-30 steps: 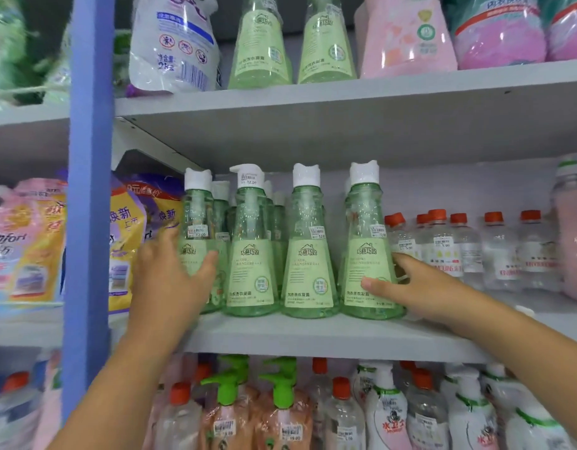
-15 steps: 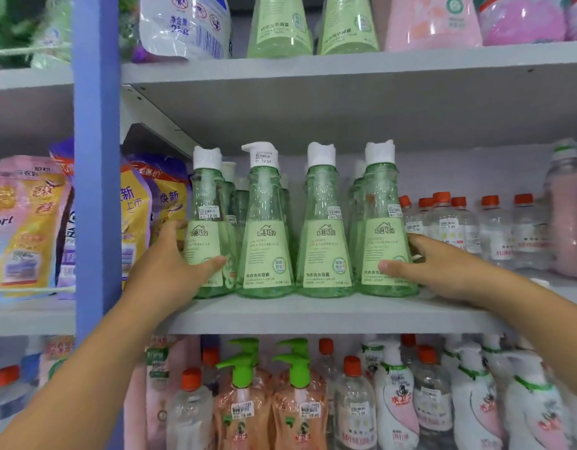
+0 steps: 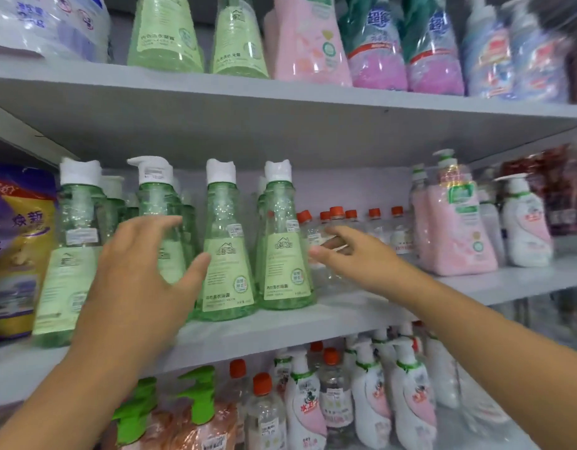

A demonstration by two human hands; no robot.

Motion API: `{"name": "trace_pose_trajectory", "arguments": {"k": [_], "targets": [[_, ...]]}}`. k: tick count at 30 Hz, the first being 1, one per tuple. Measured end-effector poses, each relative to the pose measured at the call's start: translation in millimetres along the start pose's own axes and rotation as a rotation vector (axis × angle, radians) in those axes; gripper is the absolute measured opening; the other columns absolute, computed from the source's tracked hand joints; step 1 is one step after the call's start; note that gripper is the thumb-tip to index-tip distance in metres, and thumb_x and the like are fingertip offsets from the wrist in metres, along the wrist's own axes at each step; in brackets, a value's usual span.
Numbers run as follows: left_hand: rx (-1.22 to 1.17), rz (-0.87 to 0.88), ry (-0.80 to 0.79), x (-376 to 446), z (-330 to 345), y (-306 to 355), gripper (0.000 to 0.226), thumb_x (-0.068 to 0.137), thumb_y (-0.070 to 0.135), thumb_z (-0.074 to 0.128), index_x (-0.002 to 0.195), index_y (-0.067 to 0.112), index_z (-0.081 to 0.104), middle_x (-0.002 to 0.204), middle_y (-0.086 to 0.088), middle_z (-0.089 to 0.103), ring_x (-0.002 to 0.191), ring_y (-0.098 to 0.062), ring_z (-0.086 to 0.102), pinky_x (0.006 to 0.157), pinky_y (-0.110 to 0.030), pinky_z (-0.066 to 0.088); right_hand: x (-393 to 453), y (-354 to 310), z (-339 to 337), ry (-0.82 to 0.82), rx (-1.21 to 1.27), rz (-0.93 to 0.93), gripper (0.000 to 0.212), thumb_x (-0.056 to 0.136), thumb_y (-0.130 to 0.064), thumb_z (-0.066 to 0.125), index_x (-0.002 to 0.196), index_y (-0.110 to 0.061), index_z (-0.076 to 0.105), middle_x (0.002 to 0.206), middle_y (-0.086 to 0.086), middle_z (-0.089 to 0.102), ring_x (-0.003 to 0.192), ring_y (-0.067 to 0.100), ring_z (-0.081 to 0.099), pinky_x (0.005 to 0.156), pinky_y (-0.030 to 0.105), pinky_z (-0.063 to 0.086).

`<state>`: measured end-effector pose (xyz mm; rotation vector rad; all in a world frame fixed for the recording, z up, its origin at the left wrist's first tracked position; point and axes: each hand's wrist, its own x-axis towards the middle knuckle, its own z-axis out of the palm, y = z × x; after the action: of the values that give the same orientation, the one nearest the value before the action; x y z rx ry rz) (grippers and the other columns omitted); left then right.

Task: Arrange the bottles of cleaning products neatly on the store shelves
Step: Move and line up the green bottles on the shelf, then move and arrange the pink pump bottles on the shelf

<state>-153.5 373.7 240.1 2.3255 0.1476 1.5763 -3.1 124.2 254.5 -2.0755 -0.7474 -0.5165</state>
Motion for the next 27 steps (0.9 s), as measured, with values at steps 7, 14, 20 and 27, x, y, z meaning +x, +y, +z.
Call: {"name": "trace_pose_trajectory", "arguments": {"k": [7,14,20,27], "targets": [[-0.275,0.07,-0.175,1.0,78.3,109.9,0.049,0.089,0.051,0.066,0.135,0.04,0.052,0.134,0.018,0.049,0.126,-0.012,0.049,0.098,-0.033,0.039,-23.0,77.7,-109.7,0.335,0.123,0.093,0.036,0.096,-0.042,0.064,0.128,-0.025,0.062,0.119,-0.01,0.066,0.106,0.008,0.063,0.09,0.03,0.054],[-0.507,-0.153,-0.419,25.4,192.9,234.3,0.058,0.085,0.055,0.071,0.134,0.027,0.056,0.132,0.007,0.059,0.112,-0.016,0.058,0.087,-0.029,0.044,4.1,184.0,-197.8,0.353,-0.024,0.346,0.088,0.083,-0.05,0.077,0.152,-0.013,0.036,0.15,0.006,0.046,0.127,0.027,0.053,0.101,0.039,0.047],[-0.534,-0.389,-0.582,30.5,251.8,304.1,0.081,0.083,0.06,0.073,0.149,0.022,0.043,0.146,0.001,0.052,0.12,-0.025,0.059,0.08,-0.032,0.05,27.6,233.3,-209.0,0.14,0.018,0.216,0.049,0.079,-0.041,0.084,0.115,-0.023,0.057,0.114,-0.009,0.067,0.097,0.013,0.066,0.084,0.032,0.054],[-0.73,-0.594,-0.601,26.4,280.9,301.9,0.092,0.068,0.054,0.087,0.146,0.031,0.044,0.137,0.0,0.06,0.116,-0.027,0.063,0.104,-0.051,0.049,47.9,236.7,-201.1,-0.054,0.171,0.075,0.046,0.078,-0.033,0.086,0.118,-0.026,0.063,0.107,-0.013,0.071,0.084,0.0,0.065,0.073,0.02,0.053]]}}
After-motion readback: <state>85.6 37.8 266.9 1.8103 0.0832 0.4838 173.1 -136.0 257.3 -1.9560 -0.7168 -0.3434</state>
